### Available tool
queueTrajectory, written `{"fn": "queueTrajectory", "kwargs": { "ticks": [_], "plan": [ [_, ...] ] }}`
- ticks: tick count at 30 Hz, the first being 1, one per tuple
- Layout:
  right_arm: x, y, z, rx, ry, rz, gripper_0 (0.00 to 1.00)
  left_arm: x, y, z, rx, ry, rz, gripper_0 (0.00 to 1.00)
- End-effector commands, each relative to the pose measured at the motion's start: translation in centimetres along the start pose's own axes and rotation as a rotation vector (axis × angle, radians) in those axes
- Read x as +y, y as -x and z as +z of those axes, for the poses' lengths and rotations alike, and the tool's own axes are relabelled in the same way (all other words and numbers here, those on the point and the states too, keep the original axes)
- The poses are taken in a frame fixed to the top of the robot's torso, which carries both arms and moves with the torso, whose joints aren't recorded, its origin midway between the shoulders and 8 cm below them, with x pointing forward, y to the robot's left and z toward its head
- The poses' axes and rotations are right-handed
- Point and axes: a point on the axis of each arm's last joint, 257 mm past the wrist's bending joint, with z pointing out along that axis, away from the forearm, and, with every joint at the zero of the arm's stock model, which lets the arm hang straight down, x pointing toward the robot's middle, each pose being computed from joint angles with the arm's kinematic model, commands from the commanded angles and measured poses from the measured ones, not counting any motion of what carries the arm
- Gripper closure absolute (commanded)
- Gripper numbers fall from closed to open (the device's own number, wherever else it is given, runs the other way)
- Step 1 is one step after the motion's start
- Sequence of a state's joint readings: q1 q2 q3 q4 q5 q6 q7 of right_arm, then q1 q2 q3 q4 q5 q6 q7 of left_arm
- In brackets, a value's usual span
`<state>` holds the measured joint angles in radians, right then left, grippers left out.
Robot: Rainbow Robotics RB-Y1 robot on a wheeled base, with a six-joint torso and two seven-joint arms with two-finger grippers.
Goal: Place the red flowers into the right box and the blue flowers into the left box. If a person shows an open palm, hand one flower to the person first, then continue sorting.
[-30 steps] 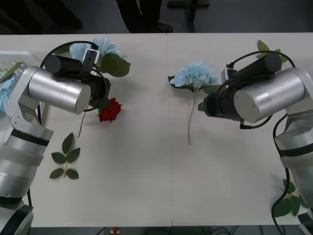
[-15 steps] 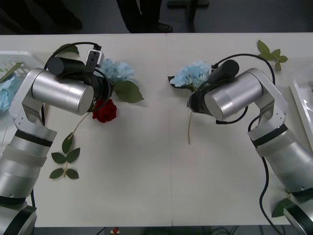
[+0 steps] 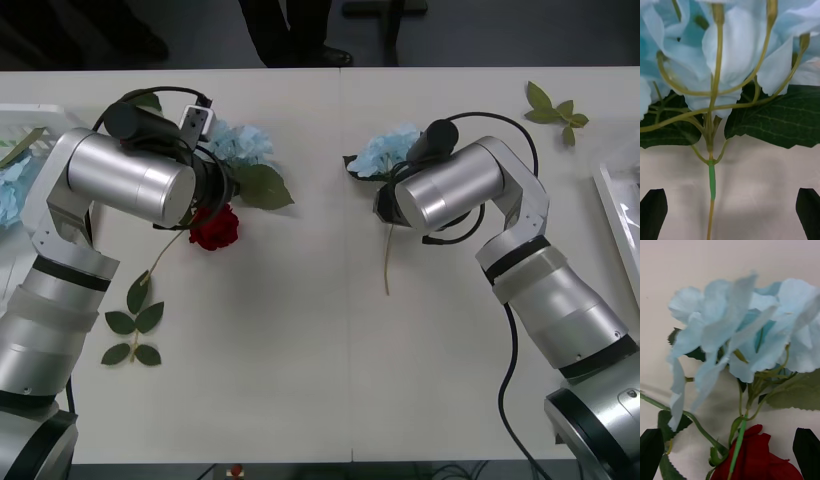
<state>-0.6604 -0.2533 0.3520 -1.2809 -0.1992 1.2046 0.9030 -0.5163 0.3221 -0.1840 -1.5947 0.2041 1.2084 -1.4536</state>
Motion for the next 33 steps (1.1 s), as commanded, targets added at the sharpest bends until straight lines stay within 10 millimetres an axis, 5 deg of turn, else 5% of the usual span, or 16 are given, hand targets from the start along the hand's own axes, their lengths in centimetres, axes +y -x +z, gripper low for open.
{"fn": "queueTrajectory", "kwargs": {
  "ticks": [1,11,13,17,21,33],
  "plan": [
    [1.5,0.8,-0.4,-0.033,0.003,-0.010,0.00,-2.0,2.7,-0.5,-0.048,-0.016,0.014,0.00],
    [1.4,0.0,0.2,-0.020,-0.011,-0.020,0.01,-2.2,3.2,1.4,-0.074,-0.022,0.018,0.00],
    [1.4,-0.1,0.3,-0.017,-0.012,-0.020,0.19,-1.9,3.2,2.0,-0.087,-0.016,0.021,0.02],
    [1.5,-0.1,0.6,-0.024,-0.006,-0.022,0.79,-1.6,2.8,2.6,-0.083,-0.012,0.027,0.46],
    [1.4,0.0,0.8,-0.029,-0.005,-0.022,0.98,-1.9,2.7,2.7,-0.082,-0.015,0.030,0.99],
    [0.2,1.8,-0.3,-0.060,-0.017,-0.041,1.00,-2.0,2.6,2.7,-0.077,-0.017,0.022,1.00]
  ]
}}
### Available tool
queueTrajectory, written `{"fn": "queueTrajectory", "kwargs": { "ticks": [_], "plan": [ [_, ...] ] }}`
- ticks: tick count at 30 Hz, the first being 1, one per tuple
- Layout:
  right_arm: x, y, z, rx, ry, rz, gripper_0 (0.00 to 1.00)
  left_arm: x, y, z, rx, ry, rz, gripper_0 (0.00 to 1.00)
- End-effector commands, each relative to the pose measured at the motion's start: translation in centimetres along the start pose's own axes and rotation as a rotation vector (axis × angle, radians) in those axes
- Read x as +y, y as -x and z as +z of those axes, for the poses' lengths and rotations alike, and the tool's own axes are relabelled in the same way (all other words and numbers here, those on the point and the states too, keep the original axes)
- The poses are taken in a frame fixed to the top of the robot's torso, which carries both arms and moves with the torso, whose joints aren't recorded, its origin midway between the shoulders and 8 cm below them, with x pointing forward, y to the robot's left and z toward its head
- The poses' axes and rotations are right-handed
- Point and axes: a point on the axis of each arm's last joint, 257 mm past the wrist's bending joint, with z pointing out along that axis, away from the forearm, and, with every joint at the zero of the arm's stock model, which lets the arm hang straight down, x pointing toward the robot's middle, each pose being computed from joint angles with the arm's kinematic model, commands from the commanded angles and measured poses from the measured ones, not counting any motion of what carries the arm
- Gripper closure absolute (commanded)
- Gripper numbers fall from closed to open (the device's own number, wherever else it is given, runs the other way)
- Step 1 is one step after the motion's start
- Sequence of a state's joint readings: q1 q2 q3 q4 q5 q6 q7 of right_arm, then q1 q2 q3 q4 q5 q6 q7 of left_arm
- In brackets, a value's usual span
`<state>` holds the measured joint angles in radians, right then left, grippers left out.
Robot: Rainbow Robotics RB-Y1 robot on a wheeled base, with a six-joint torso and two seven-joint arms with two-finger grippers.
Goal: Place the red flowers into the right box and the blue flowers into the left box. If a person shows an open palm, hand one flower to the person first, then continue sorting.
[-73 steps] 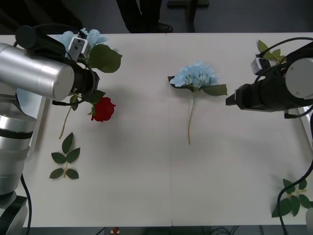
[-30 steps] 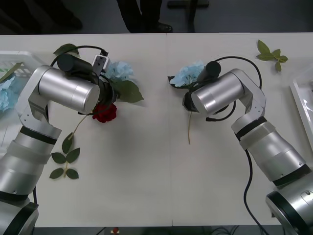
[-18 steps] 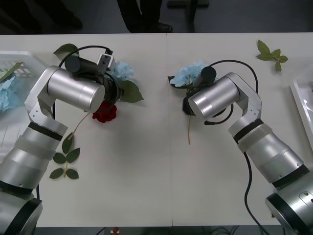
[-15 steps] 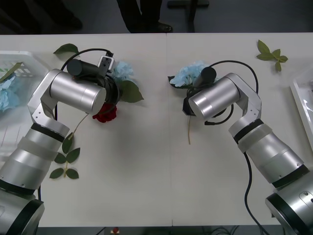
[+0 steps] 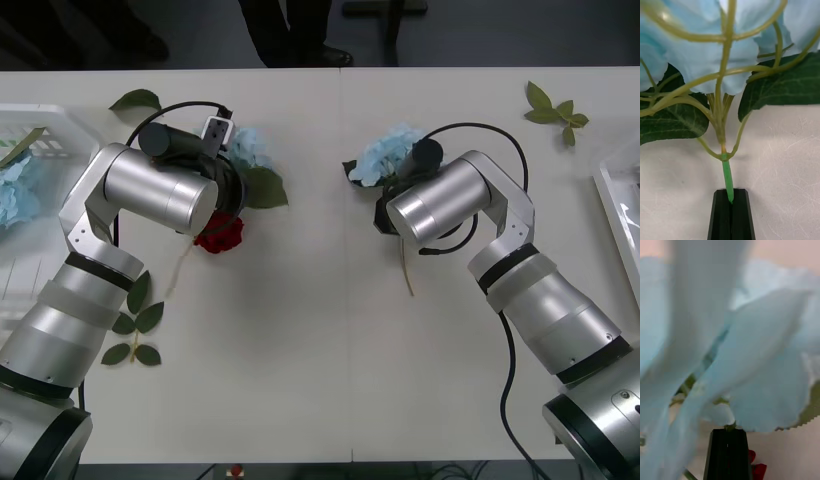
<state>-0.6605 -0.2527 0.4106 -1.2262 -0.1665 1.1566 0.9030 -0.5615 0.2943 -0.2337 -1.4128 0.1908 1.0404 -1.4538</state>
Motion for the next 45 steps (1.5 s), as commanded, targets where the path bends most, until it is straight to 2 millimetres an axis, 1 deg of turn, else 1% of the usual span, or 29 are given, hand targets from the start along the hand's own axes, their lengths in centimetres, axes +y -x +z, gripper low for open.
{"fn": "queueTrajectory", "kwargs": {
  "ticks": [1,2,3,5,7,8,9,10,11,12,13,15,16,18,20,24,27,28,30,31,33,34,36,37,39,40,42,43,45],
  "plan": [
    [0.0,3.4,-2.1,-0.057,0.012,0.015,1.00,-0.1,2.7,-0.7,-0.054,0.000,-0.003,1.00],
    [-0.3,3.8,-2.6,-0.060,0.011,0.006,1.00,-0.2,2.8,-0.7,-0.054,-0.003,-0.005,1.00],
    [-0.4,3.8,-2.8,-0.058,0.010,0.003,1.00,-0.1,2.8,-0.8,-0.055,-0.001,-0.006,1.00],
    [-1.5,4.5,-4.2,-0.048,0.003,-0.048,1.00,-0.2,3.6,-1.3,-0.074,-0.007,-0.016,1.00],
    [-2.0,4.7,-5.1,-0.036,0.011,-0.069,1.00,-0.1,4.2,-1.8,-0.082,-0.009,-0.027,1.00],
    [-2.5,5.0,-6.1,-0.025,0.026,-0.091,1.00,0.1,4.6,-2.4,-0.085,-0.011,-0.036,1.00],
    [-2.5,5.0,-6.1,-0.025,0.026,-0.091,1.00,0.1,4.6,-2.4,-0.085,-0.011,-0.036,1.00],
    [-3.0,5.2,-7.6,-0.017,0.054,-0.120,1.00,0.1,5.3,-3.5,-0.086,-0.016,-0.048,1.00],
    [-3.1,5.3,-8.0,-0.014,0.063,-0.131,1.00,0.2,5.5,-3.9,-0.086,-0.016,-0.051,1.00],
    [-3.6,5.3,-9.1,-0.008,0.088,-0.157,1.00,0.1,5.8,-4.7,-0.082,-0.029,-0.064,1.00],
    [-3.7,5.4,-9.6,-0.008,0.102,-0.165,1.00,0.0,6.1,-5.1,-0.084,-0.037,-0.069,1.00],
    [-4.0,5.6,-11.5,-0.015,0.164,-0.217,1.00,-0.4,6.7,-6.5,-0.085,-0.065,-0.088,1.00],
    [-4.1,5.7,-11.9,-0.018,0.181,-0.230,1.00,-0.4,6.8,-6.7,-0.085,-0.069,-0.090,1.00],
    [-4.5,5.8,-13.6,-0.037,0.246,-0.294,1.00,-0.3,7.2,-7.9,-0.086,-0.069,-0.091,1.00],
    [-4.6,5.8,-14.8,-0.051,0.299,-0.343,1.00,-0.2,7.4,-8.7,-0.083,-0.071,-0.096,1.00],
    [-4.5,6.0,-17.0,-0.094,0.402,-0.425,1.00,-0.2,7.4,-9.4,-0.075,-0.082,-0.103,1.00],
    [-3.1,6.2,-19.8,-0.158,0.572,-0.464,1.00,-0.3,7.3,-9.4,-0.074,-0.084,-0.103,1.00],
    [-2.9,6.3,-20.3,-0.169,0.597,-0.467,1.00,-0.3,7.4,-9.4,-0.077,-0.085,-0.105,1.00],
    [-2.1,6.4,-22.2,-0.221,0.695,-0.504,1.00,-0.2,7.4,-9.5,-0.076,-0.085,-0.106,1.00],
    [-1.9,6.3,-22.7,-0.232,0.718,-0.513,1.00,-0.3,7.4,-9.5,-0.076,-0.087,-0.108,1.00],
    [-1.1,6.4,-24.4,-0.282,0.796,-0.551,1.00,-0.1,7.4,-9.4,-0.075,-0.084,-0.106,1.00],
    [-0.8,6.5,-25.0,-0.295,0.816,-0.559,1.00,-0.1,7.4,-9.4,-0.077,-0.083,-0.106,1.00],
    [0.1,6.2,-26.9,-0.313,0.905,-0.555,1.00,0.0,7.1,-9.3,-0.072,-0.081,-0.107,1.00],
    [0.4,6.1,-27.5,-0.318,0.928,-0.554,1.00,0.0,7.1,-9.3,-0.071,-0.081,-0.106,1.00],
    [1.3,5.9,-29.3,-0.335,1.014,-0.542,1.00,0.0,7.0,-9.3,-0.072,-0.083,-0.108,1.00],
    [1.5,5.9,-29.7,-0.338,1.032,-0.540,1.00,0.0,7.1,-9.3,-0.072,-0.084,-0.110,1.00],
    [2.0,5.7,-31.3,-0.353,1.096,-0.527,1.00,0.6,7.2,-9.5,-0.075,-0.077,-0.111,1.00],
    [2.1,5.7,-31.7,-0.356,1.110,-0.525,1.00,0.8,7.2,-9.6,-0.076,-0.075,-0.108,1.00],
    [2.6,5.4,-33.0,-0.360,1.174,-0.509,1.00,1.9,7.6,-10.0,-0.090,-0.059,-0.109,1.00]
  ]
}}
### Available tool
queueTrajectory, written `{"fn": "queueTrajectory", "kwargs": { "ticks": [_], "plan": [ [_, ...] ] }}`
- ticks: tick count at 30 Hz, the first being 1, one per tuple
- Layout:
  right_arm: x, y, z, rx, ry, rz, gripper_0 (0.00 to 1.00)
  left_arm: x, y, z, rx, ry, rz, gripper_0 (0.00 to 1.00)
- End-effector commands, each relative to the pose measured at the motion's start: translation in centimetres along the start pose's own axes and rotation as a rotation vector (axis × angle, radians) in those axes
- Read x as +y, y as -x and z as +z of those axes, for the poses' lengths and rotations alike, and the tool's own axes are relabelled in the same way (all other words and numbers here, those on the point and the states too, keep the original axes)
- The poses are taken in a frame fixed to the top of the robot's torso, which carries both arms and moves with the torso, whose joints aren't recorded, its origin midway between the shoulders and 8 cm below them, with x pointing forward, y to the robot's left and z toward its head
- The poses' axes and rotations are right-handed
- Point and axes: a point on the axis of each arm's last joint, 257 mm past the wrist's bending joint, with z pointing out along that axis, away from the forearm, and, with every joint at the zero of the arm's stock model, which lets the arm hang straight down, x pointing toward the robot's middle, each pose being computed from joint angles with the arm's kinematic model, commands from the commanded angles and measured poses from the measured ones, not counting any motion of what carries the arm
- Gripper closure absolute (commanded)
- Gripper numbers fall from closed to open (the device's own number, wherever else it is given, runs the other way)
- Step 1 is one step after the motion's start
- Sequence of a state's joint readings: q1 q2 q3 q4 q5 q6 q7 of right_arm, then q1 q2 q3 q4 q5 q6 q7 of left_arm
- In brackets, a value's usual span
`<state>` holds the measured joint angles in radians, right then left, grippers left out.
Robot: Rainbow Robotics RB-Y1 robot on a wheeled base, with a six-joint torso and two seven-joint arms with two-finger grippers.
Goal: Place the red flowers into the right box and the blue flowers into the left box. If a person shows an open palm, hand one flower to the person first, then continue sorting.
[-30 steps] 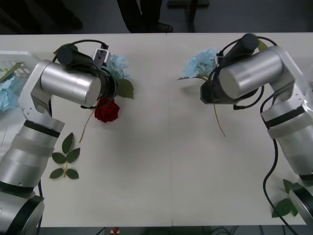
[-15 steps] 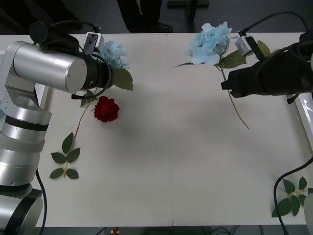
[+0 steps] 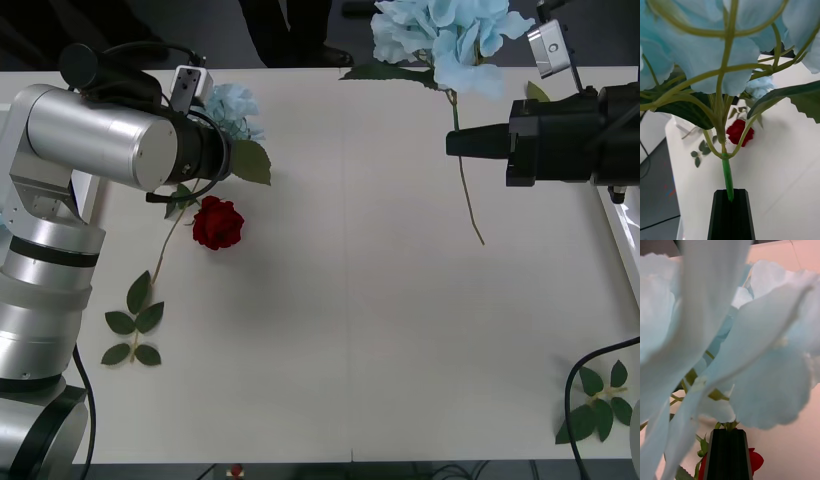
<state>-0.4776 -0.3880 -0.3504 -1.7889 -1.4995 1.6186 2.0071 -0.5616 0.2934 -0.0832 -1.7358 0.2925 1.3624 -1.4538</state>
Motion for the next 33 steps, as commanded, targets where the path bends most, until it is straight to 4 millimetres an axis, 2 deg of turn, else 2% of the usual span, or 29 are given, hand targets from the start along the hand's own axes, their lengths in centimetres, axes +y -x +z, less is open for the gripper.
{"fn": "queueTrajectory", "kwargs": {
  "ticks": [1,5,7,11,16,20,21,23,27,29,33],
  "plan": [
    [2.5,1.8,-0.8,-0.052,0.070,-0.016,1.00,1.3,3.0,-2.1,-0.073,0.013,-0.003,1.00],
    [4.6,2.5,-1.0,-0.091,0.161,0.050,1.00,5.6,3.4,-3.8,-0.069,0.116,0.026,1.00],
    [5.4,2.5,-0.9,-0.094,0.196,0.098,1.00,9.0,3.8,-5.2,-0.070,0.203,0.090,1.00],
    [5.7,2.4,-0.7,-0.084,0.212,0.168,1.00,13.3,4.3,-7.1,-0.076,0.276,0.134,1.00],
    [5.8,2.8,0.0,-0.090,0.217,0.234,1.00,20.4,4.6,-10.3,-0.082,0.394,0.209,1.00],
    [5.6,3.2,0.2,-0.105,0.213,0.239,1.00,25.3,4.2,-12.9,-0.105,0.445,0.234,1.00],
    [5.6,3.2,0.3,-0.106,0.213,0.239,1.00,25.9,4.1,-13.3,-0.110,0.448,0.235,1.00],
    [5.6,3.2,0.4,-0.107,0.213,0.235,1.00,28.4,3.3,-14.3,-0.126,0.461,0.249,1.00],
    [5.6,3.2,0.4,-0.106,0.214,0.234,1.00,31.5,1.9,-15.1,-0.155,0.466,0.268,1.00],
    [5.6,3.2,0.4,-0.106,0.214,0.234,1.00,32.7,0.2,-14.9,-0.158,0.452,0.278,1.00],
    [5.6,3.2,0.4,-0.106,0.214,0.234,1.00,34.1,-2.4,-14.8,-0.164,0.445,0.298,1.00]
  ]
}}
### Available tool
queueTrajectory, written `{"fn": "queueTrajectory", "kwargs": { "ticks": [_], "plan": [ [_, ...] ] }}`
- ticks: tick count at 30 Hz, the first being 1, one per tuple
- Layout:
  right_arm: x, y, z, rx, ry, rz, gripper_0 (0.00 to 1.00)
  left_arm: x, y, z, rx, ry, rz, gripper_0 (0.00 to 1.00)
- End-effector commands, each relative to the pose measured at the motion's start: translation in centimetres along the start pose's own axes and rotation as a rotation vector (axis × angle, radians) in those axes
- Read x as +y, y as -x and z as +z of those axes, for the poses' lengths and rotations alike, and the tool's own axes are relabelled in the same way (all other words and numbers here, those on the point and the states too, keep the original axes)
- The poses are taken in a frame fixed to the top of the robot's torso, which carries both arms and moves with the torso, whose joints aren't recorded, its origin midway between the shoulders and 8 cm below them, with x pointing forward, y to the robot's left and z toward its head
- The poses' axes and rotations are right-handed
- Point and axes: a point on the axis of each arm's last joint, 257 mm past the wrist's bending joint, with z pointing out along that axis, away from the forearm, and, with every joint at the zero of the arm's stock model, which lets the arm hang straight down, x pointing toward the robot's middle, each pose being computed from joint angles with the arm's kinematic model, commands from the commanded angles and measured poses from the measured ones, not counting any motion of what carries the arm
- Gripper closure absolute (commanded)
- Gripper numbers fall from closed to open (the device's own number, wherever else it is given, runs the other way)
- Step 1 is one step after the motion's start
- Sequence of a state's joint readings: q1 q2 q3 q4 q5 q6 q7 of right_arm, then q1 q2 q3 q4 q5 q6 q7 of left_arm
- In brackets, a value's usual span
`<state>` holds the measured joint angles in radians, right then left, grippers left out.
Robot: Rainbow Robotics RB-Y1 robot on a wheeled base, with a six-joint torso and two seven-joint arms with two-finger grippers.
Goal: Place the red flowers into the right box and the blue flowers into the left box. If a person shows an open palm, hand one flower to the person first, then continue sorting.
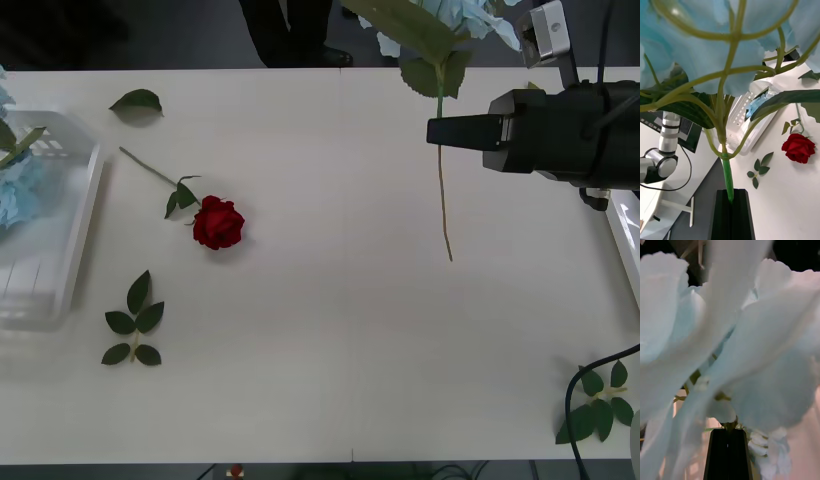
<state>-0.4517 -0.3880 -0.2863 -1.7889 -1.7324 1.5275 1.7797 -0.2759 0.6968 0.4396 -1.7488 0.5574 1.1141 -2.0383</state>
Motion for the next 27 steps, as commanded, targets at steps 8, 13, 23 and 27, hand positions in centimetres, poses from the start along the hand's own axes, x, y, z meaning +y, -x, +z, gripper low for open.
{"fn": "queueTrajectory", "kwargs": {
  "ticks": [8,13,23,27],
  "plan": [
    [0.8,0.7,-0.3,-0.003,-0.003,-0.020,1.00,1.0,-7.5,0.3,-0.036,0.008,-0.018,1.00],
    [0.8,0.7,-0.3,-0.003,-0.003,-0.020,1.00,2.0,-11.3,1.2,-0.030,0.041,-0.069,1.00],
    [0.8,0.7,-0.3,-0.003,-0.003,-0.020,1.00,1.1,-13.1,3.1,-0.042,0.042,-0.114,0.95],
    [0.8,0.7,-0.3,-0.003,-0.003,-0.020,1.00,-0.1,-12.2,3.3,-0.027,-0.021,-0.149,0.42]
  ]
}}
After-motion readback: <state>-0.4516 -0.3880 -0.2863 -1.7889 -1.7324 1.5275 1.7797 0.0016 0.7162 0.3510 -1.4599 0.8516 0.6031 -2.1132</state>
